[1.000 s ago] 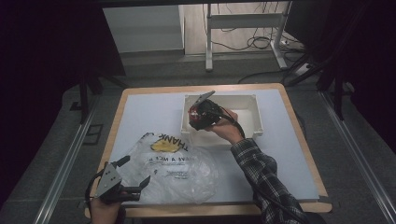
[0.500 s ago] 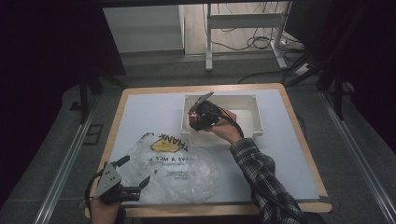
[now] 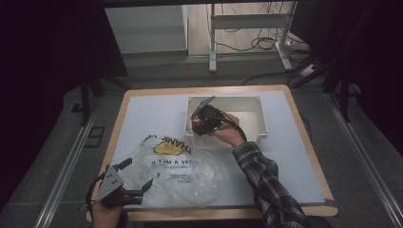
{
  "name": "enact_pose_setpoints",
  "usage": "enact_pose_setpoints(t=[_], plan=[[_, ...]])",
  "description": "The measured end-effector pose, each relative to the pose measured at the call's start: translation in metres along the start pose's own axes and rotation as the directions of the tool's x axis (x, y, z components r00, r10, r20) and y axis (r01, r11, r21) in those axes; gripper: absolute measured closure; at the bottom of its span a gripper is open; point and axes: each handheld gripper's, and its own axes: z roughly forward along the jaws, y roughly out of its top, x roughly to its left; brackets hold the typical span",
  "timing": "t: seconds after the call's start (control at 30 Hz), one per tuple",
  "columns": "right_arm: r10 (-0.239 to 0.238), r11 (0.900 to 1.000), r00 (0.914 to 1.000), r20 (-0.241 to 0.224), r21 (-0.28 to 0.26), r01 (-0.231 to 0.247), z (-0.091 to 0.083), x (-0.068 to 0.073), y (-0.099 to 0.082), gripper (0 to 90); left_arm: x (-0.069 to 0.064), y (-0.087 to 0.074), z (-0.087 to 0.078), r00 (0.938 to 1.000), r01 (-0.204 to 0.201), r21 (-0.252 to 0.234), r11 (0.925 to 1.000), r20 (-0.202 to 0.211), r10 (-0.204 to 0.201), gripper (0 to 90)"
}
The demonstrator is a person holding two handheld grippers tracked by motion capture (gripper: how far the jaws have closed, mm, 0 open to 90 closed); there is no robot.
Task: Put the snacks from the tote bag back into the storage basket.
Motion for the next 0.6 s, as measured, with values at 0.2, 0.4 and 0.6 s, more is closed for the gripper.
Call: enact_pose_setpoints(t=[0.2,0.4,0.6], plan=[[-0.002,1.0000,1.0000,-0.004,0.007,0.002,0.005,0.001,-0.002,25.9,0.000,0.000,0.000,1.0000,0.000,0.000,1.0000,0.001,0.000,3.6],[-0.011,0.9997,0.9998,-0.018,0.020,0.011,0.010,0.003,-0.002,25.9,0.000,0.000,0.000,1.0000,0.000,0.001,1.0000,0.001,0.000,3.6],[-0.002,0.9994,0.9996,-0.028,0.033,0.003,0.014,0.003,-0.004,25.8,0.000,0.000,0.000,1.0000,0.001,0.001,1.0000,0.002,-0.001,3.6]])
